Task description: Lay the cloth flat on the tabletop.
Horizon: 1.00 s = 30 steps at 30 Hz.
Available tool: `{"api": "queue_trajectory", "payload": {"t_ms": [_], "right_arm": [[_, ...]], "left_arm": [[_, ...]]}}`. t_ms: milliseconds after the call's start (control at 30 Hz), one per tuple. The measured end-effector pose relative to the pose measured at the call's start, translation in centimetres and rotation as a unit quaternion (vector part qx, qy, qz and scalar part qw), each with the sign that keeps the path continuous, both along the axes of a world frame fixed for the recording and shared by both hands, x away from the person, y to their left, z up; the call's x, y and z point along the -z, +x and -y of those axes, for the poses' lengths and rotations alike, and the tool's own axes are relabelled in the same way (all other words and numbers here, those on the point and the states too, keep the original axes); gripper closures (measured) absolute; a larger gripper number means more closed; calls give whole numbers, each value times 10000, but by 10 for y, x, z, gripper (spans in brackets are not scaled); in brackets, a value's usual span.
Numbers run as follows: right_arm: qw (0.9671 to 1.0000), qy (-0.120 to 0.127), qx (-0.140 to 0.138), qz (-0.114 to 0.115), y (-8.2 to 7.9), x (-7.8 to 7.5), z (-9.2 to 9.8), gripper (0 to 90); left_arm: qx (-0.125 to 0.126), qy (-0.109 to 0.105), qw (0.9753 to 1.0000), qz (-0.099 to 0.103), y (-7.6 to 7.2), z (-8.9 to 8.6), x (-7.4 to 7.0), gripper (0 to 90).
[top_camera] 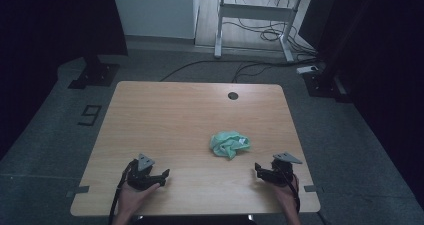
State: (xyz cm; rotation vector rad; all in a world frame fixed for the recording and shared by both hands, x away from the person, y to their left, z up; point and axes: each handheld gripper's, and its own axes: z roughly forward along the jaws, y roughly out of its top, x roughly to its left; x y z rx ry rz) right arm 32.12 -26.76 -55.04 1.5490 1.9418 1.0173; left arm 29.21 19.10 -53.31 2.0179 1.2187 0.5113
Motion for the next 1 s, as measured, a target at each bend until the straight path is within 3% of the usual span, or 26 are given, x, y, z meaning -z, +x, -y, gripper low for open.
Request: {"api": "queue_trajectory", "payload": {"t_ms": [133,400,1000], "right_arm": [[9999,103,-18,58,-1,-2,0,143],[9999,85,-105,97,1,-4,-3,156],[9983,98,-415,399,13,-24,-19,171]], "left_arm": [[12,10,10000,-37,0,0,0,197],[-33,-23,9999,-168,1,1,1,215],[114,-71,9998,-139,-2,6,-3,247]]}}
